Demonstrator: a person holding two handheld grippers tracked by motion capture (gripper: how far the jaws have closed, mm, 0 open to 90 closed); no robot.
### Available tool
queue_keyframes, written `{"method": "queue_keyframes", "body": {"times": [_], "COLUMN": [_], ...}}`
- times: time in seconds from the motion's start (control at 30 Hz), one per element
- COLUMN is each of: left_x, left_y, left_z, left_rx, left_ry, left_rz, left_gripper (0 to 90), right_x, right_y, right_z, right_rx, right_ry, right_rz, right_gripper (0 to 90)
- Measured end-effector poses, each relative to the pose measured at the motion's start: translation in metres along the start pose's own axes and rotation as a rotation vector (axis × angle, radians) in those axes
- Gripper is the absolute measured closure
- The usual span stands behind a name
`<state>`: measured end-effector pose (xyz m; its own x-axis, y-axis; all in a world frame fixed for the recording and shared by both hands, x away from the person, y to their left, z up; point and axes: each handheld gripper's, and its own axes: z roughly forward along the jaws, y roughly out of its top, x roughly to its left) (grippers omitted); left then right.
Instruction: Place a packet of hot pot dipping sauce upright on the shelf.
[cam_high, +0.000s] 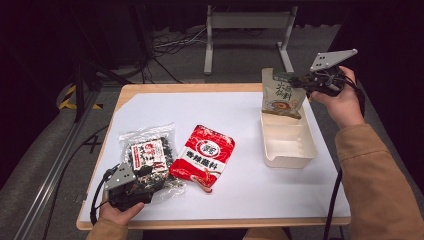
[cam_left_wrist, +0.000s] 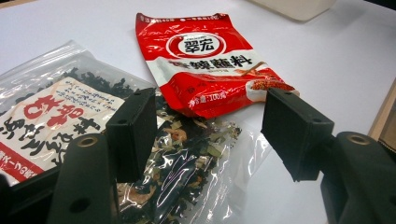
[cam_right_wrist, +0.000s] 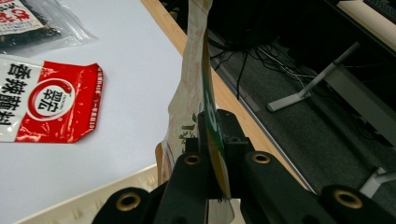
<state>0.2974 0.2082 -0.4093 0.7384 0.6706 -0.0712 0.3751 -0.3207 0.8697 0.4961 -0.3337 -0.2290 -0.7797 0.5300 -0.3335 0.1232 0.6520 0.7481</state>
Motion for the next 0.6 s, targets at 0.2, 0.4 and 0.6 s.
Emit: {"method": "queue_keyframes", "body": {"times": [0.2, 0.4, 0.6], "left_x": [0.0, 0.001, 0.001], "left_y": [0.0, 0.0, 0.0], "left_z": [0.0, 0.001, 0.001], "left_rx": [0.001, 0.002, 0.003], "left_ry": [0.001, 0.0, 0.001], "left_rz": [0.0, -0.004, 0.001], "left_gripper": [36.2, 36.1, 36.1], "right_x": [-0.011, -0.018, -0.024], "right_y": [-0.007, -0.013, -0.018], "right_z": [0.007, 0.012, 0.02], "right_rx": [0.009, 0.004, 0.013], "right_ry": [-0.015, -0.042, -0.063], "right_rz": [0.001, -0.004, -0.021], "right_gripper": [89.5, 89.5, 89.5]}}
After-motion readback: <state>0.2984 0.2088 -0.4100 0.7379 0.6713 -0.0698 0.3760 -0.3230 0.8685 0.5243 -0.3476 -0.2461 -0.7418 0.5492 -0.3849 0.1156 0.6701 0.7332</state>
